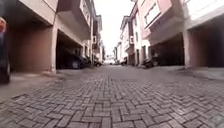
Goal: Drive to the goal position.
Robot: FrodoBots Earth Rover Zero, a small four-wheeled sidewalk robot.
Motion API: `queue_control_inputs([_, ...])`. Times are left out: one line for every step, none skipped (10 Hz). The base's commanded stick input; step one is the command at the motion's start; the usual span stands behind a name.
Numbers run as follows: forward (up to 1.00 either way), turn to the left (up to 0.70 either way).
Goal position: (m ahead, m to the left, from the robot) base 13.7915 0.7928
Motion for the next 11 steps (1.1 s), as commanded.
queue_control_inputs([0.7, 0.0])
queue_control_inputs([0.7, 0.0])
queue_control_inputs([0.7, 0.0])
queue_control_inputs([0.7, 0.0])
queue_control_inputs([0.7, 0.0])
queue_control_inputs([0.7, 0.0])
queue_control_inputs([0.7, 0.0])
queue_control_inputs([0.7, 0.0])
queue_control_inputs([0.7, 0.0])
queue_control_inputs([0.7, 0.0])
queue_control_inputs([0.7, 0.0])
